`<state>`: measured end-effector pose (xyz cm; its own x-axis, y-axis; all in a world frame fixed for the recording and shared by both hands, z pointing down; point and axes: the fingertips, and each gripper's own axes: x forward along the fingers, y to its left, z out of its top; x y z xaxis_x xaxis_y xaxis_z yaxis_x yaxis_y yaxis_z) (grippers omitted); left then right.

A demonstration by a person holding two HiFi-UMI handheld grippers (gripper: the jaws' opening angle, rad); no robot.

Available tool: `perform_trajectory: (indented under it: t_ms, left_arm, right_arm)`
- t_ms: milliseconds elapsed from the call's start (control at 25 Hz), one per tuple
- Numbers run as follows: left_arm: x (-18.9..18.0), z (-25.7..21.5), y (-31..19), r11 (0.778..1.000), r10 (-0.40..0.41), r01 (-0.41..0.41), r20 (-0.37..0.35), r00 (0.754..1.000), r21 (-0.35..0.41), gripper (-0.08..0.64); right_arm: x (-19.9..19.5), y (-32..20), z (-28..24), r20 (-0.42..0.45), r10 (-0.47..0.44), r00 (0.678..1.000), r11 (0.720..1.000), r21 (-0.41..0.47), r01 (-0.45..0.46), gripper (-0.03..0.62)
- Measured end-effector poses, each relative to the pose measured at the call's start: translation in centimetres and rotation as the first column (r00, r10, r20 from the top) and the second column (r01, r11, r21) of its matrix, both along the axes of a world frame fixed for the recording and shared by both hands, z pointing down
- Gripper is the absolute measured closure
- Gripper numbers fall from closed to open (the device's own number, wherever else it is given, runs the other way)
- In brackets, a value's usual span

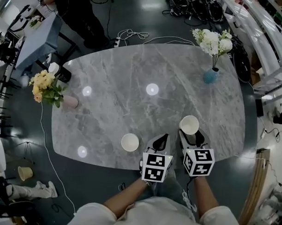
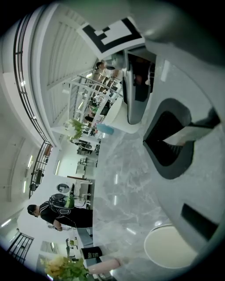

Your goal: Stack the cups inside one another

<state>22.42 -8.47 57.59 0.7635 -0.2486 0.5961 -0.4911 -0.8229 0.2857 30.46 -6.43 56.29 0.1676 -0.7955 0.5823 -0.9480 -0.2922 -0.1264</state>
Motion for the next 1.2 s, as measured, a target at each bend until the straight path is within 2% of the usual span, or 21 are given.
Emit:
perform_trajectory:
  t_ms: [160, 320, 600, 920, 1200]
  left_arm:
    - [-0.2, -2.0, -1.0, 1.0, -0.026, 0.026, -0.036, 0.999, 0.009, 0.565]
    - [-0.4, -4.3, -2.9, 0.996, -0.09, 0.092, -0.089, 0.992, 0.014, 0.565]
    - [-3.1, -7.2, -5.4, 0.982, -0.174, 0.184, -0.147, 0.974, 0.052, 0.565]
    - [-7.4, -9.5, -7.6, 0.949, -0.289, 0.307, -0.2, 0.936, 0.067, 0.565]
    - [-13.6, -10.1, -9.6, 0.901, -0.404, 0.426, -0.207, 0.891, 0.076, 0.565]
  right_arm:
    - [-0.7, -1.0, -1.9, -0.013, -0.021, 1.0, 1.0, 0.02, 0.022, 0.368]
    - [-0.8, -2.1, -3.5, -0.025, -0.042, 0.999, 0.998, 0.038, 0.042, 0.368]
    - [-2.2, -4.2, -6.5, -0.054, -0.08, 0.995, 0.993, 0.082, 0.084, 0.368]
    - [-5.8, -6.5, -8.6, -0.066, -0.168, 0.984, 0.979, 0.11, 0.174, 0.368]
    - [-10.6, -8.4, -9.2, -0.066, -0.253, 0.965, 0.959, 0.117, 0.26, 0.368]
